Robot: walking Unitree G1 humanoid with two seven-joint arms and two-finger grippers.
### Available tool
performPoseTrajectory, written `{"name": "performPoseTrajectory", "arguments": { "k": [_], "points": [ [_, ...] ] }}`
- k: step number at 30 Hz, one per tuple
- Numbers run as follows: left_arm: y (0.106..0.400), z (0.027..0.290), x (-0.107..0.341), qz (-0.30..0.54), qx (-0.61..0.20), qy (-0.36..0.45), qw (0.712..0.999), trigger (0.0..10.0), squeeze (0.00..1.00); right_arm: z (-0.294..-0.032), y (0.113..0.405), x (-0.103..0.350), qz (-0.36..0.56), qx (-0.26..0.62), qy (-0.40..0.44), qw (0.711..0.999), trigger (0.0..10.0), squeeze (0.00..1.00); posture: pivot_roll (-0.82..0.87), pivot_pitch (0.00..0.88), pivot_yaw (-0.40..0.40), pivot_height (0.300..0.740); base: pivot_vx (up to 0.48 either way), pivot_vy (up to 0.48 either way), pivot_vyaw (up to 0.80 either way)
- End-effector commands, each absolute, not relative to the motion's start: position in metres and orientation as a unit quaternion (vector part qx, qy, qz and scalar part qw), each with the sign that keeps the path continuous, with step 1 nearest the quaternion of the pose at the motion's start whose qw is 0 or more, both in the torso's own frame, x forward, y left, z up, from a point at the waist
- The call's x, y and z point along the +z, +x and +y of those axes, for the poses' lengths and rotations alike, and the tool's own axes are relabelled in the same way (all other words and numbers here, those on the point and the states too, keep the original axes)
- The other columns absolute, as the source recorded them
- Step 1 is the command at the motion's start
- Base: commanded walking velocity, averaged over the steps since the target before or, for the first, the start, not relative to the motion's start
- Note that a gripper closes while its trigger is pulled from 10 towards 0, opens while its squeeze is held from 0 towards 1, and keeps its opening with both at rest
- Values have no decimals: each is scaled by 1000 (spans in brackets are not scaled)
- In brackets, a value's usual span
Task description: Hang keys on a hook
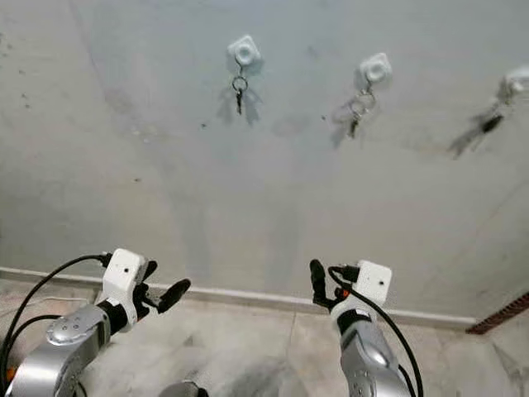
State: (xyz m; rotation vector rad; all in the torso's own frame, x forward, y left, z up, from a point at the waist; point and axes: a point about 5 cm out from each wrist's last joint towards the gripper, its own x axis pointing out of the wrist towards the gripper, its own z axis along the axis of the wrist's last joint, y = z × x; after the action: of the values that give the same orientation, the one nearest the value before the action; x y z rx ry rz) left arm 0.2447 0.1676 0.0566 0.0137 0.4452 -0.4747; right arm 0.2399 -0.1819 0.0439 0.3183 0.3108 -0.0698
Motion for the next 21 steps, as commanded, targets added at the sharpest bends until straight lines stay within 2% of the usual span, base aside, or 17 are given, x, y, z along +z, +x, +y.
{"name": "performPoseTrajectory", "arguments": {
  "k": [1,3,18,21],
  "points": [
    [245,171,57,220,-229,14,948,10000,0,-182,240,45,152,-34,161,975,10000,0,168,65,-41,740,-244,0,0],
    [245,171,57,220,-228,14,948,10000,0,-182,240,45,152,-34,161,975,10000,0,169,62,-42,740,-242,0,0],
    [245,172,56,216,-227,-2,950,10000,0,-180,239,43,155,-32,163,974,10000,0,162,55,-39,740,0,0,0],
    [245,172,56,215,-228,-6,949,10000,0,-180,239,43,156,-31,164,974,10000,0,162,55,-39,740,0,-254,0]
  ]
}}
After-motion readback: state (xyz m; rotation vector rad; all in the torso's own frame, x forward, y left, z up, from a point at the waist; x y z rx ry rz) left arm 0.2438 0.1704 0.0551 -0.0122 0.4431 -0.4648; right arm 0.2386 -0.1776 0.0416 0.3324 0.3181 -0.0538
